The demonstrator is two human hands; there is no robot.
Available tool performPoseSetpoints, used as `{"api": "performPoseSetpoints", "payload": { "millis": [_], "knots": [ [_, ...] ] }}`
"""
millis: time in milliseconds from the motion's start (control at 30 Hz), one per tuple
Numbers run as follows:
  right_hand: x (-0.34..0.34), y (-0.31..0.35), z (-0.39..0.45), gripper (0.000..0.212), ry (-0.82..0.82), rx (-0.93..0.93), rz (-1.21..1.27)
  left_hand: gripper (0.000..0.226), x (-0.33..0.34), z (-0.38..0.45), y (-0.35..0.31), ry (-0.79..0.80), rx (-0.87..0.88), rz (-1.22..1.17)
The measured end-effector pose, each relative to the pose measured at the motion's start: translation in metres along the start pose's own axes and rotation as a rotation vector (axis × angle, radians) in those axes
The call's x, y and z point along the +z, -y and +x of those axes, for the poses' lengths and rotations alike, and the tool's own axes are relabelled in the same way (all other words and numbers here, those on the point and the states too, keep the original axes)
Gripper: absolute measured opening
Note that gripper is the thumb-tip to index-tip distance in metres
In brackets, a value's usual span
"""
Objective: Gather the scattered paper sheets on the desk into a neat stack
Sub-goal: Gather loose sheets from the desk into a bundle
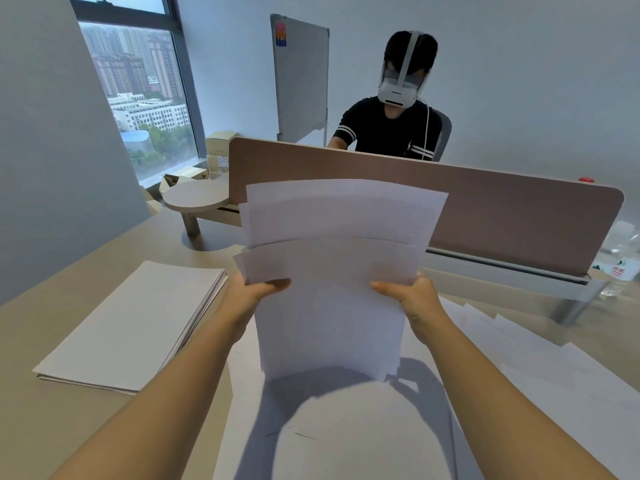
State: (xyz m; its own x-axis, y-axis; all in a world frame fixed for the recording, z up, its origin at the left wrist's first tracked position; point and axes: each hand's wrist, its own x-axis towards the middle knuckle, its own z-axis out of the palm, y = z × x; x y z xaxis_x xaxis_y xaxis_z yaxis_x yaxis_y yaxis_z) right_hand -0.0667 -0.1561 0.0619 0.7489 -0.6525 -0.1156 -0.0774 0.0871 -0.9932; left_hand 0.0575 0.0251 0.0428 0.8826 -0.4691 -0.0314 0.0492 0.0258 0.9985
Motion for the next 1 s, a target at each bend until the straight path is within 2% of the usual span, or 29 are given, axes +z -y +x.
{"api": "performPoseSetpoints", "payload": {
  "millis": [233, 400, 567, 733, 800, 933, 1000],
  "knots": [
    [0.021, 0.01, 0.01, 0.034, -0.136, -0.035, 0.034, 0.036, 0.002, 0.012, -0.011, -0.07, 0.027, -0.026],
    [0.015, 0.015, 0.011, 0.034, -0.057, -0.095, 0.004, 0.04, -0.011, 0.017, -0.016, -0.05, 0.028, -0.007],
    [0.02, 0.009, 0.006, 0.038, -0.009, -0.035, -0.046, 0.037, -0.011, 0.011, -0.007, -0.002, -0.008, 0.01],
    [0.028, 0.02, 0.005, 0.031, -0.132, -0.094, -0.028, 0.024, 0.001, 0.015, -0.021, -0.085, 0.045, 0.009],
    [0.025, 0.022, 0.007, 0.032, -0.154, -0.123, -0.041, 0.022, 0.001, 0.018, -0.025, -0.066, 0.06, -0.003],
    [0.019, 0.008, 0.003, 0.035, -0.024, 0.036, -0.164, 0.034, -0.004, 0.01, -0.007, 0.07, -0.011, 0.12],
    [0.016, 0.005, 0.002, 0.039, -0.001, 0.066, -0.185, 0.036, -0.006, 0.006, 0.007, 0.077, -0.061, 0.138]
  ]
}}
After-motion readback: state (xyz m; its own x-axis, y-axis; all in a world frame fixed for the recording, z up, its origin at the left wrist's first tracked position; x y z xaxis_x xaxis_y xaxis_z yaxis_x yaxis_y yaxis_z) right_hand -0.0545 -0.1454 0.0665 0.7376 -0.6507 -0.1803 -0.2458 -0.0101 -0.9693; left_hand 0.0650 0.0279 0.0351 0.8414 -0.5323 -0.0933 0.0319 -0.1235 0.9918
